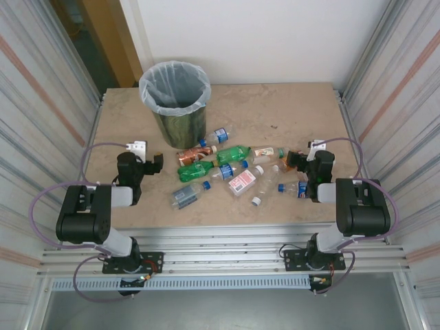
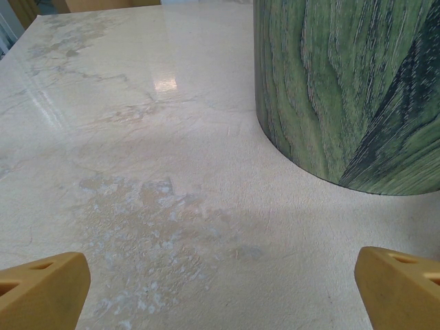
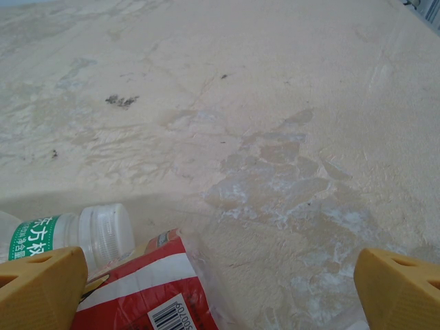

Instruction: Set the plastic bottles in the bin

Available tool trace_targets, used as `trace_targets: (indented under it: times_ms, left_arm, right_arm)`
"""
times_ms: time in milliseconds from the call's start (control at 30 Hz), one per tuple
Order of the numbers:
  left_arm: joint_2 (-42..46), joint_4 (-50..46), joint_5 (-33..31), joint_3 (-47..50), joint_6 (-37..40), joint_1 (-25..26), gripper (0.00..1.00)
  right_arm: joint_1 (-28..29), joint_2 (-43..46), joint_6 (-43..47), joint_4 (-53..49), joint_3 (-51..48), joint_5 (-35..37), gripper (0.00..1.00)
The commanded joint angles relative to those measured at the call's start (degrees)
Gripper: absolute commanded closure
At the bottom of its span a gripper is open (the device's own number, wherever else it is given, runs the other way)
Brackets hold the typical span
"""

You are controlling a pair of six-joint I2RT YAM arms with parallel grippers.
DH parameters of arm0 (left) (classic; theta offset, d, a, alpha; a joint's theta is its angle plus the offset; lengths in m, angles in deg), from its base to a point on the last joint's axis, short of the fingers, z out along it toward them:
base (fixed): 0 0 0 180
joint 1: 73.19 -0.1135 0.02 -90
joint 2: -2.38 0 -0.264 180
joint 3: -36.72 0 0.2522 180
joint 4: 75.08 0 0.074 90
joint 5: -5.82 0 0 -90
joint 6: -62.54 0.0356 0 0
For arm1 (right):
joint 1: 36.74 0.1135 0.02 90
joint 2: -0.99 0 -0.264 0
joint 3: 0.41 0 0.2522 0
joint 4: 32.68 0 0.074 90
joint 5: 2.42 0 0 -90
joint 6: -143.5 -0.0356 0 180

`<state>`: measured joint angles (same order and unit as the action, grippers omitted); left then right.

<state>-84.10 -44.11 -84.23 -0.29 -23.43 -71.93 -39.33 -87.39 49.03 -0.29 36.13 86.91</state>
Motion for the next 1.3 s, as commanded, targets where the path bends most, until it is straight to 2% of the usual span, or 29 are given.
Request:
trace_targets:
  times_ms: [0,567,800,1033,1100,1167,1267]
  left_arm:
    - [-0.2,0.7,-0.6,-0.3,-0.3,0.3,0.01]
    - [1.1,0.4,-0.6,0.0,-0.8,0.1,0.01]
    - [9.6,-6.1,-1.1,0.2,-1.6,-0.5,0.01]
    - [22.6,-19.7,1.7,-1.4,-5.1,-0.1,0.01]
    - [26.3,-22.5,2.5,-1.6,-6.2,1.3,0.01]
    - [29.5,-25.9,0.4,-2.2,-6.2,4.4,0.01]
    - [33.0,-32.2,-5.0,-3.6,-6.2,12.6,0.01]
  right_arm:
    - [0.3,0.2,-0.9,-0.6,0.8,1.8,0.02]
    - [0.2,0.3,-0.8,-0.3,0.6,1.6,0.02]
    - [0.1,4.1,-1.3,-9.4,4.2,3.2,0.02]
    - [0.7,12.1,-1.0,-20.9,7.2,6.3,0.02]
    - [0.7,15.1,-1.1,-23.9,7.6,7.3,0.02]
    - [0.8,17.9,-1.4,-26.3,7.6,7.8,0.02]
    - [0.8,22.5,-3.2,-29.8,7.4,8.5,0.02]
